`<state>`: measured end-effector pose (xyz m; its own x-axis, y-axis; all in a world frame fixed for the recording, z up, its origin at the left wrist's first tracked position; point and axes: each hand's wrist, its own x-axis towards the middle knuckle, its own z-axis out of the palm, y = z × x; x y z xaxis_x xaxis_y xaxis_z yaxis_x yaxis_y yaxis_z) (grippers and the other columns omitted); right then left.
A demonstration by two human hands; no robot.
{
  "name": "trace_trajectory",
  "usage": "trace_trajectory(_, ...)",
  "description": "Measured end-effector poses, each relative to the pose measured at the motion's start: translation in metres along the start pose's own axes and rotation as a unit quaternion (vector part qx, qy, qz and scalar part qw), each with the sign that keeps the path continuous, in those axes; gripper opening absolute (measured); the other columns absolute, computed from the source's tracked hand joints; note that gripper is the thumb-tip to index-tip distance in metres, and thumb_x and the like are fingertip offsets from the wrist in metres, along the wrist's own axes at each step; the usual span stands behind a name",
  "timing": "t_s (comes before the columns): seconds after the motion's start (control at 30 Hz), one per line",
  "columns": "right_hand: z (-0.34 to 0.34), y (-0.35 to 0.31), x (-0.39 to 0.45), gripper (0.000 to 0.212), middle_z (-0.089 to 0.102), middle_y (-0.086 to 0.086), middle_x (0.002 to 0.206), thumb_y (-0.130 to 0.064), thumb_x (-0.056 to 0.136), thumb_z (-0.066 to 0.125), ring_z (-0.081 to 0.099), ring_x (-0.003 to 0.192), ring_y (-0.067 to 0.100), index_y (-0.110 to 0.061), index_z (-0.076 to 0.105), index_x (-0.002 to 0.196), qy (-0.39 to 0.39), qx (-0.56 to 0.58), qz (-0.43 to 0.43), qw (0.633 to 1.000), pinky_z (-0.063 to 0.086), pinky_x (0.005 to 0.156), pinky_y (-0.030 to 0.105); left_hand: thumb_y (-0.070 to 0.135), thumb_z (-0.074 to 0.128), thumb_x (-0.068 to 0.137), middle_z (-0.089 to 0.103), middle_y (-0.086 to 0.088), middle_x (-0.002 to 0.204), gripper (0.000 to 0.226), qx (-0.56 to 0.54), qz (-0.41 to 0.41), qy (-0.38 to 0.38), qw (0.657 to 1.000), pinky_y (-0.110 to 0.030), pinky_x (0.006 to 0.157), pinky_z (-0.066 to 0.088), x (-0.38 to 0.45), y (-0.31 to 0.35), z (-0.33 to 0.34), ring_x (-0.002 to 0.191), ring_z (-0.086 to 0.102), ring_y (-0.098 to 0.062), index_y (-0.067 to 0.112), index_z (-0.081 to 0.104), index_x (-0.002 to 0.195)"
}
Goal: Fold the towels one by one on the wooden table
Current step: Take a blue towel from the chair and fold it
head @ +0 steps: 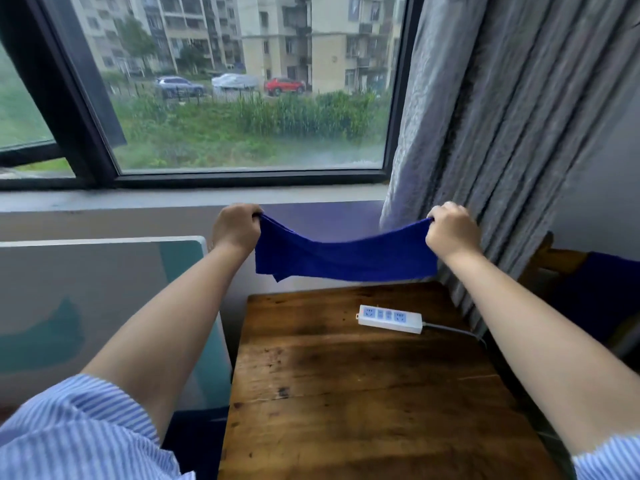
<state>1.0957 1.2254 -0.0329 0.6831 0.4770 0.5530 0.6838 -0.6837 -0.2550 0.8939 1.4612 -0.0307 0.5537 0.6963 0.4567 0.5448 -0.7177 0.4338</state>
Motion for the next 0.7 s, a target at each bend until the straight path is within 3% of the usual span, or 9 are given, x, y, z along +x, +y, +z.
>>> trace_trajectory(0.07,-0.017,0.002,-0.003,0.049,0.057,0.03,0.106,-0.01,0.074,0.025,0.05,0.105,0.04,0.009,0.062,0.1,0.043,0.032,0.021,0.998,0.041,0.081,0.041,0.005,0.044,0.092,0.064,-0.019,0.113,0.029,-0.022,0.015,0.033,0.999,-0.036,0.084,0.043,-0.003,0.012,-0.014,0.104,0.056,-0.036,0.004,0.065,0.111)
trace_trajectory(0.13,-0.033,0.007,-0.004,0.045,0.058,0.031,0.106,-0.009,0.077,0.028,0.05,0.104,0.041,0.01,0.062,0.1,0.088,0.049,0.054,0.993,0.039,0.083,0.041,0.003,0.046,0.09,0.065,-0.02,0.11,0.026,-0.06,0.018,0.093,0.994,-0.035,0.085,0.041,-0.007,0.019,-0.025,0.104,0.057,-0.035,0.0,0.066,0.107)
trace_trajectory(0.17,-0.036,0.009,-0.003,0.044,0.058,0.029,0.107,-0.009,0.078,0.029,0.05,0.105,0.04,0.009,0.061,0.1,0.064,0.035,0.055,0.996,0.038,0.084,0.039,0.003,0.047,0.089,0.065,-0.02,0.11,0.026,-0.056,0.018,0.084,0.995,-0.035,0.085,0.041,-0.008,0.02,-0.027,0.103,0.057,-0.035,0.0,0.066,0.106)
trace_trajectory(0.23,-0.04,0.014,-0.006,0.035,0.057,0.023,0.11,-0.005,0.083,0.033,0.048,0.109,0.036,0.006,0.061,0.101,-0.03,0.014,0.051,0.998,0.037,0.085,0.036,0.004,0.045,0.09,0.065,-0.02,0.11,0.026,-0.006,0.012,-0.001,1.0,-0.036,0.082,0.043,-0.016,0.02,-0.026,0.102,0.057,-0.036,0.002,0.066,0.104)
trace_trajectory(0.4,-0.045,0.027,-0.015,0.026,0.057,0.025,0.111,0.006,0.084,0.043,0.048,0.109,0.037,0.007,0.061,0.101,-0.027,0.006,0.034,0.999,0.039,0.084,0.04,0.004,0.044,0.091,0.063,-0.019,0.11,0.026,0.031,0.029,0.022,0.999,-0.037,0.081,0.042,-0.032,0.016,-0.025,0.103,0.056,-0.036,0.0,0.064,0.107)
trace_trajectory(0.5,-0.043,0.033,-0.018,0.025,0.056,0.019,0.115,0.001,0.086,0.043,0.046,0.114,0.033,0.002,0.061,0.104,-0.107,-0.025,0.013,0.994,0.039,0.09,0.037,0.006,0.044,0.091,0.063,-0.014,0.112,0.026,0.094,0.039,-0.044,0.994,-0.035,0.079,0.044,-0.038,0.012,-0.02,0.102,0.057,-0.033,0.005,0.064,0.107)
trace_trajectory(0.7,-0.03,0.044,-0.024,0.025,0.056,0.015,0.116,-0.003,0.088,0.041,0.044,0.117,0.029,-0.003,0.06,0.105,-0.202,-0.067,-0.001,0.977,0.043,0.091,0.036,0.007,0.044,0.092,0.064,-0.012,0.113,0.026,0.138,0.045,-0.097,0.985,-0.034,0.075,0.043,-0.045,0.007,-0.008,0.103,0.057,-0.031,0.008,0.065,0.107)
